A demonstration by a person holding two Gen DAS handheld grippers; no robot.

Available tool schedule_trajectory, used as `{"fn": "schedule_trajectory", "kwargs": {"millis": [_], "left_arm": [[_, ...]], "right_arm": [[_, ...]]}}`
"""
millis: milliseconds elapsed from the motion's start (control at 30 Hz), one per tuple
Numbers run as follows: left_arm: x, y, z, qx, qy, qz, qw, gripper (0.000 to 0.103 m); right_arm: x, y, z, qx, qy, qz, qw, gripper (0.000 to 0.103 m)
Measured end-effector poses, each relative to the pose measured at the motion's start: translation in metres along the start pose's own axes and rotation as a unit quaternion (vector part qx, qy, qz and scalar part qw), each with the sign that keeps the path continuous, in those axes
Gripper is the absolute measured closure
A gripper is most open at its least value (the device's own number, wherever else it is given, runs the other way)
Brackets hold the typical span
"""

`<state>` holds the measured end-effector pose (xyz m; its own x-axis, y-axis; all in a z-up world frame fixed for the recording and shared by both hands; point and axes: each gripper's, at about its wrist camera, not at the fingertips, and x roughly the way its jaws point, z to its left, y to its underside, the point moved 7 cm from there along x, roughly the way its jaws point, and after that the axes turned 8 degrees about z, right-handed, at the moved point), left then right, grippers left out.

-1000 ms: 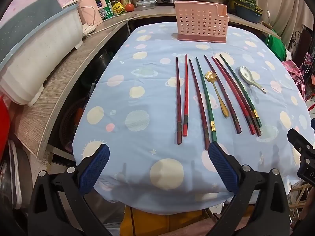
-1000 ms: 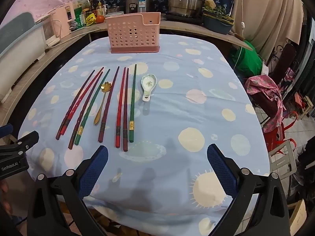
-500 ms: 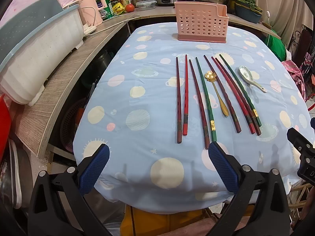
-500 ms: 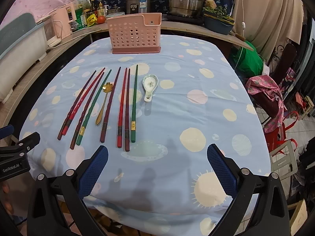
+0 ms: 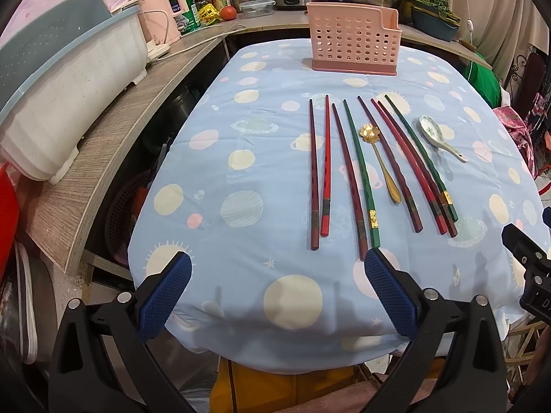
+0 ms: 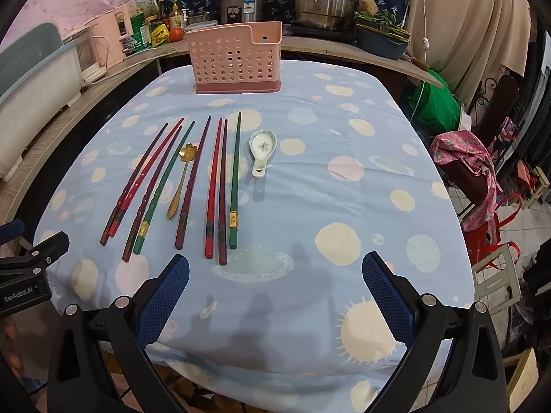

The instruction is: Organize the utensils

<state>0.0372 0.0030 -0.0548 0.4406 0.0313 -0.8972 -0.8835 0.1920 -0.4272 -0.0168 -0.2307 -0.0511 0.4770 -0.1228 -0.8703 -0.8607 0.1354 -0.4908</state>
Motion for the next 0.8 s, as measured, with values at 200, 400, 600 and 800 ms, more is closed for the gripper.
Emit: {"fn": "schedule_trajectory", "kwargs": {"millis": [200,400,600,800], "left_arm": [[-0.0022,0.004,0.0009,0.0,0.0,0.001,1.0,0.007],[-0.0027,0.0052,0.0015,-0.001,0.0,0.001,1.0,0.007],[-0.0025,0.0054,0.0018,0.0,-0.002,0.002,1.0,0.007],[-0.0021,0.0051,0.0012,-0.001,-0.001,0.002,1.0,0.007]], "right_arm": [[0.0004,-0.0001,0.0002,0.001,0.0,0.0,1.0,0.007],[0.0008,0.0006,0.0005,0.001,-0.001,0.001,1.0,0.007],[0.001,0.0004,0.0003,0.002,-0.001,0.001,1.0,0.007],[0.0007,0.0003,0.0001,0.001,0.0,0.0,1.0,0.007]]}}
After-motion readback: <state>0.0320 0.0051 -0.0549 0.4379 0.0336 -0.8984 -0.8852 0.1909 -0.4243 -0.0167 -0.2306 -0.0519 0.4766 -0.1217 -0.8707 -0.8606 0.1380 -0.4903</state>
